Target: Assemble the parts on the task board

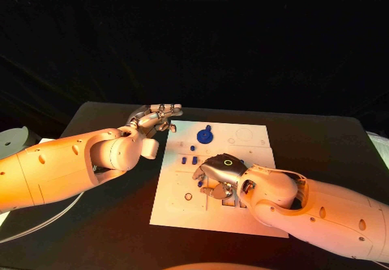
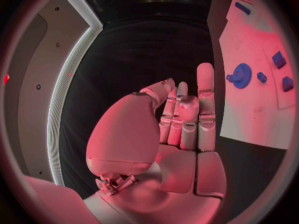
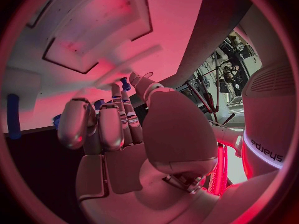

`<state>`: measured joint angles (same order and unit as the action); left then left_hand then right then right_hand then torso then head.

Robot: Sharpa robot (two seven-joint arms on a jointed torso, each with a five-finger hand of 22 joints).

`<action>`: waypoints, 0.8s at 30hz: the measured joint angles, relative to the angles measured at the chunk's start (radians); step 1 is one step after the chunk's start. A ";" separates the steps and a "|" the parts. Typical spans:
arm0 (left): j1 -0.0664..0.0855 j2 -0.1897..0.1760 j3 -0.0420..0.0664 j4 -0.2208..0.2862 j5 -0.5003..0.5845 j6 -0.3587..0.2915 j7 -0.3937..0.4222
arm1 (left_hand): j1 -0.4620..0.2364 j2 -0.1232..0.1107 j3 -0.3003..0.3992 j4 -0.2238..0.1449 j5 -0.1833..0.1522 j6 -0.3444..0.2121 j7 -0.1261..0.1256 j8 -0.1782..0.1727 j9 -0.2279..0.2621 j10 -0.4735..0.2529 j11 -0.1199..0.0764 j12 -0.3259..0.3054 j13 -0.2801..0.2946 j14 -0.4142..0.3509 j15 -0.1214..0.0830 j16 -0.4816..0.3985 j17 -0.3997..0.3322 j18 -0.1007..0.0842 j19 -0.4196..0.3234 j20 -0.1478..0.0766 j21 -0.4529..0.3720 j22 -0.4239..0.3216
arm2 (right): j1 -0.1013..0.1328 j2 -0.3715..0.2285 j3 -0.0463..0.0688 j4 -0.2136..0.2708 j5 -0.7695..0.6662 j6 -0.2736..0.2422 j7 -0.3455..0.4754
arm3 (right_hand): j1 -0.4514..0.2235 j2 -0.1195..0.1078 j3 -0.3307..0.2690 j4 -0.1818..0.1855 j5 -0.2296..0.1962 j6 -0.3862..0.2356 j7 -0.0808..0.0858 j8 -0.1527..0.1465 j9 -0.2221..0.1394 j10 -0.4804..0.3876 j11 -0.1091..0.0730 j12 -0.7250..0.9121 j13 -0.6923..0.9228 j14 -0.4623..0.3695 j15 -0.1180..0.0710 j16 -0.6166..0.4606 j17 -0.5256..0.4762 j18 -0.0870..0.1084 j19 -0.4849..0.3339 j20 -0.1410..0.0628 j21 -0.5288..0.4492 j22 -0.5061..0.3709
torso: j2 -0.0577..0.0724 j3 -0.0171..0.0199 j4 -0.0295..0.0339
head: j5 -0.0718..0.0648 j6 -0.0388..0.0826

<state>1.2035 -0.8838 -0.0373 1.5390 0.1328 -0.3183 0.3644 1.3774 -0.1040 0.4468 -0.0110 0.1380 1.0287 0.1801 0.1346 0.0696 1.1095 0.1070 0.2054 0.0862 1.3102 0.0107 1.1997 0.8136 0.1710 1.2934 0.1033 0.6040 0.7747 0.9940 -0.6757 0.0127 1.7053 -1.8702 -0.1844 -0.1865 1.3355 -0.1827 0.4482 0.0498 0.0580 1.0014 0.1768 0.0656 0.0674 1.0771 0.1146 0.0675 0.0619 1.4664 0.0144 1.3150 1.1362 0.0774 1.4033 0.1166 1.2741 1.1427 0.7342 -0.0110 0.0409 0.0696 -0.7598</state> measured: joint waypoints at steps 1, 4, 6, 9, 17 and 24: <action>0.000 0.000 0.000 0.000 0.000 0.000 0.000 | 0.000 0.000 0.000 0.000 0.000 0.000 0.000 0.000 0.000 0.000 0.000 0.000 0.000 0.000 0.000 0.000 0.000 0.000 0.000 0.000 0.000 0.000 | 0.000 -0.003 0.000 0.002 0.000 -0.003 0.000 | 0.000 0.000 0.000 0.000 0.002 0.005 -0.005 0.000 0.001 0.000 0.000 0.004 0.000 0.000 0.000 0.000 0.000 0.000 0.000 0.000 0.000 0.000 | 0.000 0.0000 0.0000 | 0.000 0.001; 0.000 0.000 0.000 0.000 0.000 0.000 0.000 | 0.000 0.000 0.000 0.000 0.000 0.000 0.000 0.000 0.000 0.000 0.000 0.000 0.000 0.000 0.000 0.000 0.000 0.000 0.000 0.000 0.000 0.000 | -0.001 -0.020 -0.001 0.010 0.001 -0.013 0.000 | 0.011 0.011 0.000 0.000 0.012 0.016 -0.010 0.000 0.002 0.008 -0.008 0.013 0.004 0.000 0.000 0.000 -0.002 0.000 0.000 0.000 0.000 0.000 | 0.000 0.0007 0.0002 | -0.001 0.002; 0.000 0.000 0.000 -0.001 0.000 0.000 -0.001 | 0.000 0.000 0.000 0.000 0.000 0.000 0.000 0.000 0.000 0.000 0.000 0.000 0.000 0.000 0.000 0.000 0.000 0.000 0.000 0.000 0.000 0.000 | -0.001 -0.034 0.001 0.018 0.001 -0.020 0.000 | 0.013 0.013 0.000 0.000 0.012 0.020 -0.008 0.000 0.002 0.013 -0.013 0.015 0.004 0.000 0.000 0.000 -0.003 0.000 0.000 0.000 0.000 0.000 | 0.000 0.0007 0.0004 | -0.001 0.004; 0.000 -0.001 0.000 -0.001 0.000 0.000 -0.001 | 0.000 0.000 0.000 0.000 0.000 0.000 0.000 0.000 0.000 0.000 0.000 0.000 0.000 0.000 0.000 0.000 0.000 0.000 0.000 0.000 0.000 0.000 | 0.003 -0.065 0.009 0.042 0.003 -0.031 0.000 | 0.019 0.019 0.000 0.000 0.012 0.025 -0.013 0.000 0.002 0.024 -0.013 0.019 0.004 0.000 0.000 0.000 -0.005 0.000 0.000 0.000 0.000 0.000 | 0.000 0.0000 0.0005 | -0.003 0.007; 0.000 -0.004 0.000 0.001 0.000 0.000 -0.002 | 0.000 0.000 0.000 0.000 0.000 0.000 0.000 0.000 0.000 0.000 0.000 0.000 0.000 0.000 0.000 0.000 0.000 0.000 0.000 0.000 0.000 0.000 | 0.067 -0.174 0.026 0.086 0.026 -0.044 -0.013 | 0.012 0.012 -0.006 0.006 0.007 0.028 -0.016 0.000 0.002 0.027 -0.016 0.019 0.001 0.000 0.000 -0.004 -0.011 0.000 0.000 0.000 -0.005 -0.002 | -0.001 -0.0006 -0.0027 | -0.013 0.016; 0.000 -0.006 0.000 0.006 0.000 0.000 -0.002 | 0.000 0.000 0.000 0.000 0.000 0.000 0.000 0.000 0.000 -0.004 -0.004 0.007 0.000 0.000 0.000 0.000 0.000 0.000 0.000 0.000 0.000 0.000 | 0.108 -0.256 0.031 0.096 0.046 -0.035 -0.039 | 0.006 -0.008 -0.089 0.024 0.000 0.021 -0.028 0.000 0.000 -0.009 -0.027 0.005 0.001 -0.001 -0.006 -0.004 -0.018 0.000 0.004 -0.004 -0.010 -0.005 | -0.001 -0.0009 -0.0038 | -0.023 0.026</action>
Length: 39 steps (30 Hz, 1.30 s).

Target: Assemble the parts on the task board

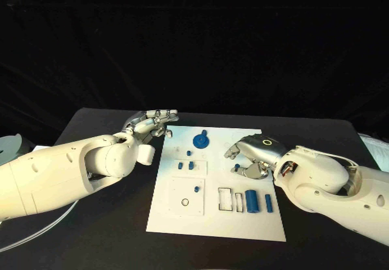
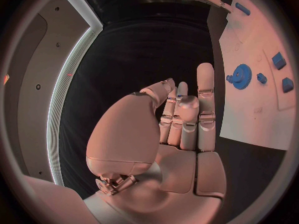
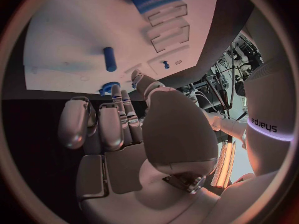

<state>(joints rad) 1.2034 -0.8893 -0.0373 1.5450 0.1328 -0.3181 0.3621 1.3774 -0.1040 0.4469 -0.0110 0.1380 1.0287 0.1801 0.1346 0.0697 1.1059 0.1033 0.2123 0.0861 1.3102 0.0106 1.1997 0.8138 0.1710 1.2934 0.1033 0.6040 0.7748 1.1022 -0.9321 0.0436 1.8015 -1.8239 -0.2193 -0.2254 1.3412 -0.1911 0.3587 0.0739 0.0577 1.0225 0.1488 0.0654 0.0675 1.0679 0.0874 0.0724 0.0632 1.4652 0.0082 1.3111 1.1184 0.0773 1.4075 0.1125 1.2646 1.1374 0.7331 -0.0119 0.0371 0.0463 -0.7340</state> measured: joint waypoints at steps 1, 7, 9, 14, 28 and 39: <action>0.000 0.000 0.000 0.001 0.000 0.000 0.000 | 0.000 0.000 0.000 0.000 0.000 0.000 0.000 0.000 0.000 0.000 0.000 0.000 0.000 0.000 0.000 0.000 0.000 0.000 0.000 0.000 0.000 0.000 | 0.001 -0.006 0.000 0.000 0.002 0.003 -0.003 | 0.001 -0.001 -0.012 0.002 0.000 -0.003 -0.004 0.000 0.000 -0.005 -0.002 0.000 0.000 0.001 -0.001 0.000 -0.001 0.000 -0.002 -0.002 0.000 -0.001 | 0.000 0.0000 0.0003 | -0.001 0.001; 0.000 -0.001 0.000 0.002 0.000 0.001 -0.001 | 0.000 0.000 0.000 0.000 0.000 0.000 0.000 0.000 0.000 0.000 0.000 0.000 0.000 0.000 0.000 0.000 0.000 0.000 0.000 0.000 0.000 0.000 | 0.006 -0.034 -0.001 0.000 0.008 0.031 -0.022 | 0.014 0.007 -0.053 0.016 0.000 0.000 -0.014 0.000 0.000 -0.009 -0.002 0.000 0.000 0.001 -0.009 -0.004 -0.006 0.000 0.000 -0.007 0.000 -0.002 | 0.001 0.0003 0.0014 | -0.003 0.003; 0.000 -0.001 0.000 0.002 0.000 0.001 -0.001 | 0.000 0.000 0.000 0.000 0.000 0.000 0.000 0.000 0.000 0.000 0.000 0.000 0.000 0.000 0.000 0.000 0.000 0.000 0.000 0.000 0.000 0.000 | 0.006 -0.036 -0.001 -0.001 0.008 0.041 -0.027 | 0.018 0.011 -0.055 0.019 0.000 0.002 -0.016 0.000 0.000 -0.009 -0.002 0.000 0.000 0.001 -0.009 -0.004 -0.006 0.000 0.000 -0.007 0.000 -0.002 | 0.001 0.0003 0.0018 | -0.004 0.003; 0.000 -0.001 0.000 0.002 0.000 0.002 -0.001 | 0.000 0.000 0.000 0.000 0.000 0.000 0.000 0.000 0.000 0.000 0.000 0.000 0.000 0.000 0.000 0.000 0.000 0.000 0.000 0.000 0.000 0.000 | 0.006 -0.035 -0.002 -0.005 0.009 0.063 -0.033 | 0.034 0.019 -0.063 0.026 0.000 0.012 -0.026 0.000 0.000 0.010 -0.012 0.005 0.000 0.001 -0.009 -0.004 -0.008 0.000 0.003 -0.011 0.000 -0.002 | 0.001 0.0008 0.0025 | -0.005 0.004; 0.000 -0.001 0.000 0.001 0.000 0.003 -0.002 | 0.000 0.000 0.000 0.000 0.000 0.000 0.000 0.000 0.000 0.000 0.000 0.000 0.000 0.000 0.000 0.000 0.000 0.000 0.000 0.000 0.000 0.000 | -0.004 0.013 -0.008 -0.040 0.011 0.101 -0.030 | 0.063 0.048 -0.054 0.040 0.000 0.054 -0.031 0.000 0.003 0.060 -0.016 0.014 0.000 0.001 -0.016 -0.004 -0.008 0.000 0.007 -0.014 0.000 0.002 | 0.002 0.0006 0.0030 | -0.004 0.003; 0.000 0.001 0.000 -0.003 0.000 0.005 -0.003 | 0.000 0.000 0.000 0.000 0.000 0.000 0.000 0.000 0.000 0.000 0.000 0.000 0.000 0.000 0.000 0.000 0.000 0.000 0.000 0.000 0.000 0.000 | -0.006 0.029 -0.008 -0.054 0.013 0.105 -0.025 | 0.072 0.066 -0.028 0.048 0.000 0.085 -0.033 0.005 0.006 0.093 -0.022 0.018 0.000 0.001 -0.016 -0.004 -0.004 0.000 0.010 -0.018 0.000 0.005 | 0.002 0.0006 0.0024 | -0.004 -0.001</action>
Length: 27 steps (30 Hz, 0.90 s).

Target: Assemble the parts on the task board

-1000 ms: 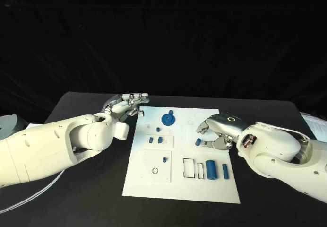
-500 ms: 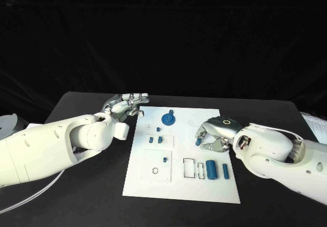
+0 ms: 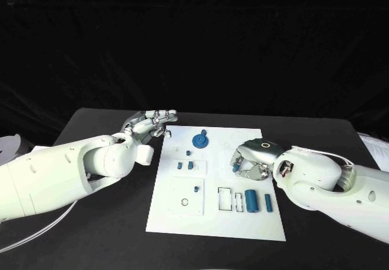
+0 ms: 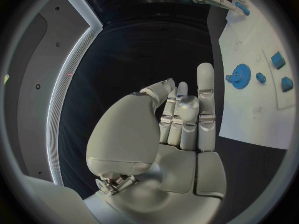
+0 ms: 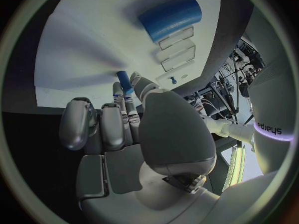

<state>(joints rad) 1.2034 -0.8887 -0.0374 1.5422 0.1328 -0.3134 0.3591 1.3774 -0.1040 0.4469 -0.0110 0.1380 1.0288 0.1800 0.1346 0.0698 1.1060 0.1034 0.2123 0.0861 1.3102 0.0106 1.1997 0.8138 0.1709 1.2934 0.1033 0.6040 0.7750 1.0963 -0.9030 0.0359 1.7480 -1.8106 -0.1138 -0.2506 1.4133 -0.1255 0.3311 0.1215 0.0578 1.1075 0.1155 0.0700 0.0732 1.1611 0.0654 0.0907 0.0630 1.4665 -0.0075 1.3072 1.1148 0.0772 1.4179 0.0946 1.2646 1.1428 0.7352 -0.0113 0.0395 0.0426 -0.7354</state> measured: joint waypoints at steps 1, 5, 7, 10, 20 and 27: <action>0.000 0.000 0.000 0.000 0.000 0.000 0.000 | 0.000 0.000 0.000 0.000 0.000 0.000 0.000 0.000 0.000 0.000 0.000 0.000 0.000 0.000 0.000 0.000 0.000 0.000 0.000 0.000 0.000 0.000 | 0.000 0.001 0.000 -0.002 0.000 0.000 0.000 | -0.001 0.001 0.003 0.001 0.000 0.006 0.000 0.001 0.001 0.003 -0.001 0.000 0.000 0.000 0.000 0.000 0.001 0.000 0.000 0.000 0.000 0.001 | 0.000 0.0000 -0.0002 | 0.000 0.000; 0.000 0.001 0.000 0.000 0.000 0.001 -0.001 | 0.000 0.000 0.000 0.000 0.000 0.000 0.000 0.000 0.000 0.000 0.000 0.000 0.000 0.000 0.000 0.000 0.000 0.000 0.000 0.000 0.000 0.000 | 0.000 0.007 0.000 -0.010 0.000 0.000 0.001 | 0.004 0.006 0.014 0.003 0.000 0.022 -0.002 0.001 0.003 0.021 -0.004 0.000 0.000 0.000 -0.007 0.000 0.004 0.000 0.004 -0.004 0.000 0.003 | 0.000 0.0003 -0.0005 | 0.000 -0.001; 0.000 0.001 0.000 0.000 0.000 0.001 -0.001 | 0.000 0.000 0.000 0.000 0.000 0.000 0.000 0.000 0.000 0.000 0.000 0.000 0.000 0.000 0.000 0.000 0.000 0.000 0.000 0.000 0.000 0.000 | 0.000 0.010 0.000 -0.015 0.000 -0.001 0.001 | 0.012 0.014 0.023 0.000 0.000 0.031 -0.004 0.007 0.005 0.035 -0.005 0.000 0.000 0.000 -0.007 0.005 0.006 0.000 0.004 -0.004 0.000 0.006 | 0.000 0.0004 -0.0002 | 0.000 -0.001; 0.000 0.001 0.000 -0.001 0.000 0.001 -0.001 | 0.000 0.000 0.000 0.000 0.000 0.000 0.000 0.000 0.000 0.000 0.000 0.000 0.000 0.000 0.000 0.000 0.000 0.000 0.000 0.000 0.000 0.000 | 0.000 0.018 0.000 -0.025 0.000 -0.004 0.001 | 0.021 0.023 0.049 -0.006 -0.001 0.052 -0.002 0.007 0.007 0.056 -0.008 0.001 0.000 -0.002 -0.013 0.009 0.011 0.000 0.006 -0.009 0.002 0.011 | 0.000 0.0003 0.0001 | 0.000 -0.002; -0.001 0.002 0.000 -0.002 0.000 0.002 -0.002 | 0.000 0.000 0.000 0.000 0.000 0.000 0.000 0.000 0.000 0.000 0.000 0.000 0.000 0.000 0.000 0.000 0.000 0.000 0.000 0.000 0.000 0.000 | -0.004 0.019 -0.005 -0.026 -0.008 -0.032 0.002 | 0.035 0.023 0.111 -0.060 -0.013 0.084 -0.003 0.021 0.024 0.088 -0.001 0.004 0.001 0.000 -0.022 0.017 0.027 0.000 0.011 -0.018 0.019 0.030 | -0.001 0.0008 0.0007 | 0.000 -0.001; -0.002 0.002 0.000 -0.004 0.000 0.002 -0.003 | 0.000 0.000 0.003 -0.003 0.000 0.000 0.000 0.000 0.000 0.000 0.000 0.000 0.000 0.000 0.000 0.000 0.000 0.000 0.000 0.000 0.000 0.000 | -0.001 -0.009 0.001 0.019 -0.012 -0.056 0.002 | 0.035 0.023 0.123 -0.069 -0.009 0.085 -0.004 0.021 0.025 0.088 -0.001 -0.003 0.004 0.000 -0.021 0.021 0.027 0.000 0.011 -0.018 0.020 0.030 | -0.002 0.0004 0.0001 | 0.001 0.001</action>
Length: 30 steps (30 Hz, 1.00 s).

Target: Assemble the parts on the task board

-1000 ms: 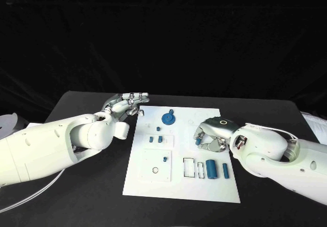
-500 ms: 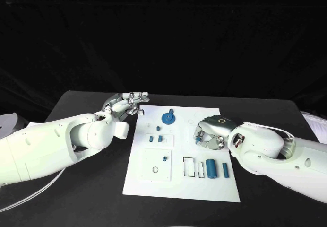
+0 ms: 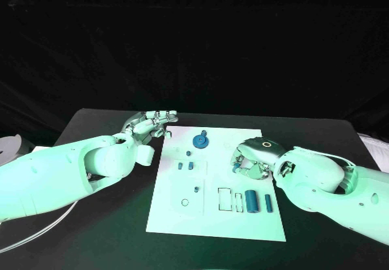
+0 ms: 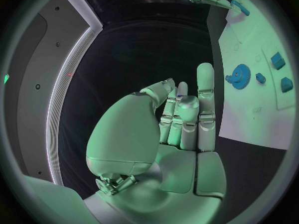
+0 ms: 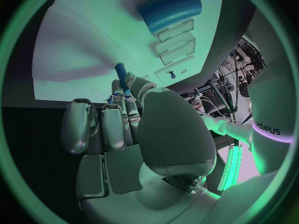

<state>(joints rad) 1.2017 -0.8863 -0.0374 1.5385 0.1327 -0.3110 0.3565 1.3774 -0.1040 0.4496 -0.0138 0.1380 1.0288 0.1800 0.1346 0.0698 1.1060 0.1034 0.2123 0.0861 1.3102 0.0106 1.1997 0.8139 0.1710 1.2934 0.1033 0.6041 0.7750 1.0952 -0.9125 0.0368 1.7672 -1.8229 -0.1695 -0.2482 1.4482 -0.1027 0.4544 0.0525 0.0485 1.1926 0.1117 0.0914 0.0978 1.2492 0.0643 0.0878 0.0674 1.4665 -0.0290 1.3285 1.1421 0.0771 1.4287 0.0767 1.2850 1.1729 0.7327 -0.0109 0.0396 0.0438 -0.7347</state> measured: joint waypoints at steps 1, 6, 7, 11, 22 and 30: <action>0.000 0.000 0.000 0.000 0.000 0.000 0.000 | 0.000 0.000 0.001 -0.001 0.000 0.000 0.000 0.000 0.000 0.000 0.000 0.000 0.000 0.000 0.000 0.000 0.000 0.000 0.000 0.000 0.000 0.000 | 0.002 -0.005 0.002 0.010 0.001 -0.004 0.000 | 0.004 -0.004 0.004 -0.001 0.000 0.000 0.000 0.000 0.000 0.000 0.000 -0.001 0.000 0.000 0.000 0.000 0.001 0.000 0.000 0.000 0.000 0.001 | 0.000 -0.0004 0.0000 | 0.000 0.001; -0.001 0.001 0.000 -0.001 0.000 0.000 -0.001 | 0.000 0.000 0.001 -0.001 0.000 0.000 0.000 0.000 0.000 0.000 0.000 0.000 0.000 0.000 0.000 0.000 0.000 0.000 0.000 0.000 0.000 0.000 | 0.013 -0.025 0.010 0.064 0.013 -0.025 0.001 | 0.004 -0.004 0.004 -0.001 0.000 0.000 0.000 0.000 0.000 0.003 0.003 -0.004 0.000 0.000 0.000 0.000 0.002 0.000 0.000 0.000 0.000 0.003 | 0.000 -0.0006 0.0001 | -0.002 0.003; -0.001 0.001 0.000 -0.001 0.000 0.000 -0.001 | 0.000 0.000 0.001 -0.001 0.000 0.000 0.000 0.000 0.000 0.000 0.000 0.000 0.000 0.000 0.000 0.000 0.000 0.000 0.000 0.000 0.000 0.000 | 0.014 -0.026 0.010 0.073 0.016 -0.028 0.002 | 0.004 -0.004 0.004 -0.001 0.000 0.000 0.000 0.000 0.000 0.003 0.003 -0.004 0.000 0.000 0.000 0.000 0.002 0.000 0.000 0.000 0.000 0.003 | 0.000 -0.0008 0.0001 | -0.002 0.003; -0.001 0.002 0.000 -0.001 0.000 0.001 -0.001 | 0.000 0.000 0.001 -0.001 0.000 0.000 0.000 0.000 0.000 0.000 0.000 0.000 0.000 0.000 0.000 0.000 0.000 0.000 0.000 0.000 0.000 0.000 | 0.015 -0.017 0.012 0.099 0.028 -0.041 0.005 | 0.004 -0.004 0.007 -0.005 0.000 0.000 0.000 0.000 0.000 0.003 0.003 -0.009 0.000 0.000 0.000 0.000 0.002 0.000 0.000 0.000 0.000 0.003 | 0.000 -0.0011 0.0006 | -0.001 0.004; -0.002 0.007 0.000 -0.001 0.000 0.002 -0.001 | 0.000 0.000 0.001 -0.001 0.000 0.000 0.000 0.000 0.000 0.000 0.000 0.000 0.000 0.000 0.000 0.000 0.000 0.000 0.000 0.000 0.000 0.000 | -0.031 0.108 0.005 0.129 0.047 -0.065 0.033 | 0.004 -0.004 0.015 -0.010 -0.001 -0.004 0.003 -0.005 0.002 0.003 0.003 -0.015 -0.005 0.000 0.000 0.000 0.002 0.000 0.000 0.000 0.000 0.003 | 0.001 -0.0012 0.0009 | 0.012 -0.003; -0.002 0.010 0.000 -0.001 0.000 0.004 -0.001 | 0.000 0.000 0.001 -0.001 0.000 0.000 0.000 0.000 0.000 0.000 0.000 0.000 0.000 0.000 0.000 0.000 0.000 0.000 0.000 0.000 0.000 0.000 | -0.068 0.188 -0.003 0.089 0.048 -0.070 0.062 | 0.004 -0.004 0.018 -0.010 -0.003 -0.005 0.004 -0.008 0.002 0.003 0.003 -0.017 -0.005 0.000 0.000 0.000 0.002 0.000 0.000 0.000 0.000 0.001 | 0.002 -0.0012 0.0004 | 0.020 -0.009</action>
<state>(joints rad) 1.1996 -0.8767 -0.0375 1.5373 0.1327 -0.3070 0.3555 1.3774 -0.1040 0.4506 -0.0148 0.1380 1.0288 0.1800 0.1346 0.0698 1.1060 0.1034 0.2123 0.0861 1.3102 0.0106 1.1997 0.8139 0.1710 1.2934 0.1033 0.6040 0.7750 1.0276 -0.7247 0.0338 1.8566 -1.7752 -0.2390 -0.1864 1.4522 -0.1067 0.4724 0.0424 0.0457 1.1875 0.1158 0.0831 0.0997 1.2520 0.0671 0.0709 0.0628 1.4665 -0.0288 1.3285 1.1438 0.0771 1.4287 0.0768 1.2849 1.1743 0.7344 -0.0122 0.0400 0.0641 -0.7437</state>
